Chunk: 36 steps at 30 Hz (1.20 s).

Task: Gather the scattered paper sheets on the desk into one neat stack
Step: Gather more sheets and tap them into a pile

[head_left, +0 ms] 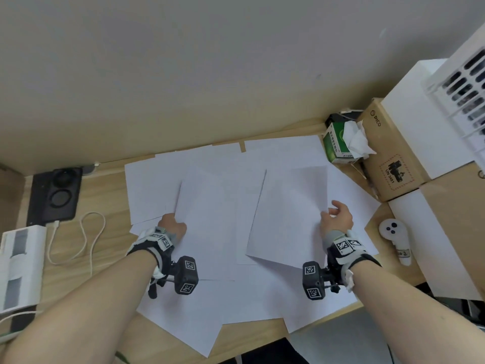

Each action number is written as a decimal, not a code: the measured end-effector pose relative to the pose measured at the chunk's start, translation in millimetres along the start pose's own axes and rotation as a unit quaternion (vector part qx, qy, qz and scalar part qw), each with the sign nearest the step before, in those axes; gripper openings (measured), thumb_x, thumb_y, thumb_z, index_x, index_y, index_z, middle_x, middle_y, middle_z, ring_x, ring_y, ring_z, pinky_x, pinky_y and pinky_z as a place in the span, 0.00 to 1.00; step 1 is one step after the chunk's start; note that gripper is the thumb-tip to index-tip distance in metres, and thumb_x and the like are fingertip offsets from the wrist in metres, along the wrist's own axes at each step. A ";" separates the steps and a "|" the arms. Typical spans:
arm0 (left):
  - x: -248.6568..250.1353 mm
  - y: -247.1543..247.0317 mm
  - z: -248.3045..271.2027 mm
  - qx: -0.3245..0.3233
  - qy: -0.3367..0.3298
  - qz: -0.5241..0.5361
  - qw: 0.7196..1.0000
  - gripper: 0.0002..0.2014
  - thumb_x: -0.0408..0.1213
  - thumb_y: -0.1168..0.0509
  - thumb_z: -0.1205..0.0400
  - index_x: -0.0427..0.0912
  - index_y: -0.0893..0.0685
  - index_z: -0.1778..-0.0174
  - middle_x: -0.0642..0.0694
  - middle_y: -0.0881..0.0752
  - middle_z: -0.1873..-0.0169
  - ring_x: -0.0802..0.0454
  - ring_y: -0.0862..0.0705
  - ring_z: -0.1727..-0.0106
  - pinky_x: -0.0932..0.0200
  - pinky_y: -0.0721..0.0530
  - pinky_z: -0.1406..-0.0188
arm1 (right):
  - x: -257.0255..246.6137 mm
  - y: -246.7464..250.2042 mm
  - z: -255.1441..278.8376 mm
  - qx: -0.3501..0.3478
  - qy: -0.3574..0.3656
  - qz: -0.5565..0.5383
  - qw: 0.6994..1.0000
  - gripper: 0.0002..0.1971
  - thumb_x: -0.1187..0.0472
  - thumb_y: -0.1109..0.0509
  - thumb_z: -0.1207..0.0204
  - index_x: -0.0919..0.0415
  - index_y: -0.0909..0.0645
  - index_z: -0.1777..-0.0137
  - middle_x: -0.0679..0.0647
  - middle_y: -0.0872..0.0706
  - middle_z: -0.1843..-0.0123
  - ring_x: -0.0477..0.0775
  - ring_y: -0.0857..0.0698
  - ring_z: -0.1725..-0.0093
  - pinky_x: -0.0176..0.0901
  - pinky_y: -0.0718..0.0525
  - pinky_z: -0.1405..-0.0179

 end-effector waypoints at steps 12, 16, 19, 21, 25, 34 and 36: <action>-21.2 8.7 18.3 -0.142 0.093 0.089 0.981 0.24 0.28 0.38 0.19 0.26 0.33 0.27 0.33 0.22 0.36 0.37 0.21 0.36 0.56 0.25 0.49 | -28.5 -102.9 81.6 -0.229 0.120 0.007 0.966 0.11 0.69 0.36 0.25 0.60 0.13 0.50 0.54 0.11 0.57 0.58 0.13 0.61 0.50 0.13 0.61; -28.2 9.2 18.1 -0.185 0.117 0.248 0.944 0.29 0.46 0.41 0.14 0.31 0.33 0.22 0.38 0.20 0.37 0.40 0.21 0.36 0.53 0.28 0.35 | -29.9 -137.3 114.8 -0.242 0.085 0.014 0.966 0.05 0.65 0.31 0.27 0.58 0.14 0.57 0.50 0.12 0.64 0.51 0.16 0.66 0.41 0.19 0.66; -36.7 10.4 20.9 -0.219 0.126 0.310 0.917 0.40 0.67 0.41 0.24 0.40 0.29 0.24 0.46 0.23 0.30 0.41 0.24 0.27 0.49 0.27 0.29 | -27.2 -156.7 124.7 -0.244 0.065 0.058 0.966 0.01 0.61 0.27 0.31 0.55 0.16 0.61 0.48 0.14 0.65 0.51 0.15 0.63 0.42 0.19 0.61; -48.5 4.2 15.3 -0.231 0.127 0.273 0.925 0.48 0.67 0.25 0.38 0.37 0.25 0.29 0.40 0.17 0.34 0.36 0.17 0.35 0.43 0.20 0.35 | -22.4 -169.8 128.8 -0.285 0.069 0.072 0.953 0.03 0.55 0.26 0.32 0.50 0.18 0.61 0.44 0.15 0.64 0.51 0.14 0.62 0.44 0.16 0.57; -57.8 1.1 11.2 -0.200 0.093 0.154 0.963 0.40 0.46 0.23 0.39 0.29 0.26 0.34 0.33 0.17 0.40 0.36 0.16 0.42 0.39 0.17 0.38 | -16.5 -180.0 134.4 -0.316 0.093 0.091 0.940 0.07 0.50 0.28 0.33 0.52 0.19 0.60 0.45 0.16 0.65 0.52 0.17 0.64 0.51 0.15 0.56; -39.6 25.2 33.0 -0.120 0.084 0.182 0.972 0.19 0.32 0.36 0.18 0.38 0.34 0.33 0.46 0.27 0.62 0.44 0.24 0.58 0.55 0.31 0.50 | -18.5 -133.5 79.1 -0.206 0.112 0.202 0.951 0.28 0.51 0.24 0.28 0.60 0.26 0.31 0.59 0.27 0.31 0.62 0.24 0.32 0.52 0.22 0.35; -31.4 22.2 34.9 -0.112 0.090 0.187 0.972 0.26 0.33 0.36 0.17 0.29 0.36 0.26 0.43 0.23 0.47 0.36 0.22 0.40 0.53 0.29 0.47 | -13.5 -119.5 62.7 -0.187 0.100 0.264 0.941 0.31 0.49 0.25 0.30 0.60 0.28 0.29 0.59 0.28 0.30 0.63 0.27 0.30 0.52 0.24 0.39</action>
Point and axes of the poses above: each hand's wrist, its own z-axis away from the middle knuckle, its own y-axis out of the back of the hand, x = y × z, the point moved 3 cm from there along -z, towards the middle knuckle
